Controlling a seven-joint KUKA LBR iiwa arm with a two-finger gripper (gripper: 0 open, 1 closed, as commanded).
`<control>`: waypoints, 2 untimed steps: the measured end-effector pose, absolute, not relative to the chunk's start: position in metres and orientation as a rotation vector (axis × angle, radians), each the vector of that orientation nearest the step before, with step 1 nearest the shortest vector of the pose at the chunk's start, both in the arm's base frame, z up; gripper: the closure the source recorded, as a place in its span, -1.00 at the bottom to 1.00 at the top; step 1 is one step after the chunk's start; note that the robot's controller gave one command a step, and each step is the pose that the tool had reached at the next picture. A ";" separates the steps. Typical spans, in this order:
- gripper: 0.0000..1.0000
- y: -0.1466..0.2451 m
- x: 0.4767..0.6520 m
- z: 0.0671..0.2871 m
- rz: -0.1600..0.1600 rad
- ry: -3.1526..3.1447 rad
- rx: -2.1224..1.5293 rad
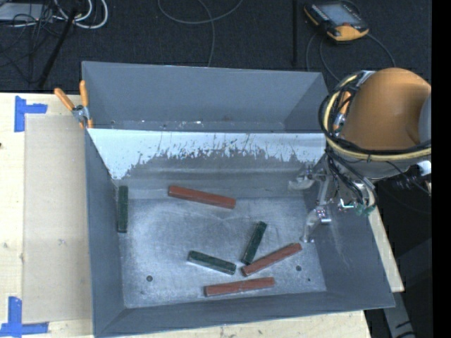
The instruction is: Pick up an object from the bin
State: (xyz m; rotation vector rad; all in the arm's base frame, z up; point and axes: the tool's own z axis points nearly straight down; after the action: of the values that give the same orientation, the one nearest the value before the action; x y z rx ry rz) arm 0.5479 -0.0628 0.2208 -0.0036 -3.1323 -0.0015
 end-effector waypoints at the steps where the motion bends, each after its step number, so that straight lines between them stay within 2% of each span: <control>1: -1.00 -0.063 0.549 0.225 0.000 -3.141 -0.001; 2: -1.00 -0.069 0.545 0.182 0.001 -3.141 0.136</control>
Offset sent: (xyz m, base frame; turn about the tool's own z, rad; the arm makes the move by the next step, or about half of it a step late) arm -0.0150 -0.0230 -0.1408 -0.2798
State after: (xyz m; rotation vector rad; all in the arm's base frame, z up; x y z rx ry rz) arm 0.5453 -0.0694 0.1822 0.1363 -3.1411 0.0006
